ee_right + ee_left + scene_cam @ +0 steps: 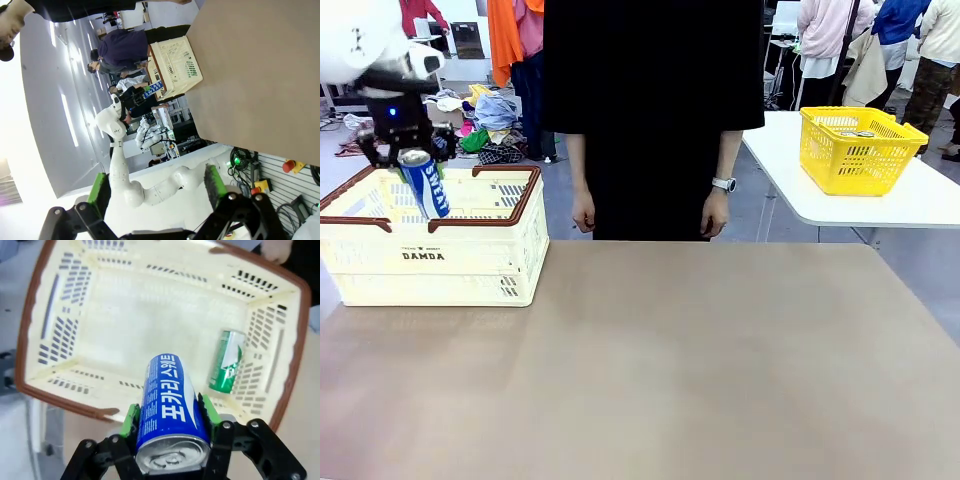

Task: Place the drinks into the Shopping basket.
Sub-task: Pick up one drink and place it into the Shopping basket.

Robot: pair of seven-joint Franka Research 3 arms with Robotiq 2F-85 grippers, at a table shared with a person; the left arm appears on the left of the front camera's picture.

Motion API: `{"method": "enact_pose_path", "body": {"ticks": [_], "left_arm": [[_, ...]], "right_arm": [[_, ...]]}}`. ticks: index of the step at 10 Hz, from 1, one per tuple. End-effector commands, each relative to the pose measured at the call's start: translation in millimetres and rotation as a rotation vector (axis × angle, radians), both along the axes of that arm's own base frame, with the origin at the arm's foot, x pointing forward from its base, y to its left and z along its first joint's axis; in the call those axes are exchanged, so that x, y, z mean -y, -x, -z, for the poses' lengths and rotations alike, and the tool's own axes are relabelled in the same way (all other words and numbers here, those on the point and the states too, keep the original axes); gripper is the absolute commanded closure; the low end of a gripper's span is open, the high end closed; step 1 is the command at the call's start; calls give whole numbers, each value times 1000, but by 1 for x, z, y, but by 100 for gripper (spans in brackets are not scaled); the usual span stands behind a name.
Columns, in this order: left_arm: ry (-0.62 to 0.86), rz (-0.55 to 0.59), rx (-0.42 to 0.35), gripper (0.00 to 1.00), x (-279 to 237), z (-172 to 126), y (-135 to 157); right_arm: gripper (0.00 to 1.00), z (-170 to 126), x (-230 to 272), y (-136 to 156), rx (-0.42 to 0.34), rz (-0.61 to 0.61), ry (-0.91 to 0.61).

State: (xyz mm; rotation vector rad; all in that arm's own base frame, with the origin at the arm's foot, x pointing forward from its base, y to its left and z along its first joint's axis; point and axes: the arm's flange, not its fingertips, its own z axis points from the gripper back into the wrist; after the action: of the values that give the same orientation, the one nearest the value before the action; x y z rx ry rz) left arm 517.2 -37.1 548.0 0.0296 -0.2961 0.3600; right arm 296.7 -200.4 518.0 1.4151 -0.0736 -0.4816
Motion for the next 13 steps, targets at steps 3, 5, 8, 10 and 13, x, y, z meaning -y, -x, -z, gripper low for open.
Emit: {"method": "enact_pose_path", "body": {"ticks": [3, 5, 8, 10, 13], "left_arm": [[-36, 45, -3, 100, 8, -17, -1], [-36, 45, -3, 100, 8, -17, -1], [-65, 180, -30, 100, 26, 14, -20], [-94, 285, -70, 100, 37, 33, -38], [-99, 298, -138, 100, 44, 74, -66]], "right_arm": [[0, -6, 0, 0, -1, 1, -17], [0, -6, 0, 0, -1, 1, -17], [0, -6, 0, 0, -1, 1, -17], [0, -6, 0, 0, -1, 1, -17], [0, -6, 0, 0, -1, 1, -17]]}}
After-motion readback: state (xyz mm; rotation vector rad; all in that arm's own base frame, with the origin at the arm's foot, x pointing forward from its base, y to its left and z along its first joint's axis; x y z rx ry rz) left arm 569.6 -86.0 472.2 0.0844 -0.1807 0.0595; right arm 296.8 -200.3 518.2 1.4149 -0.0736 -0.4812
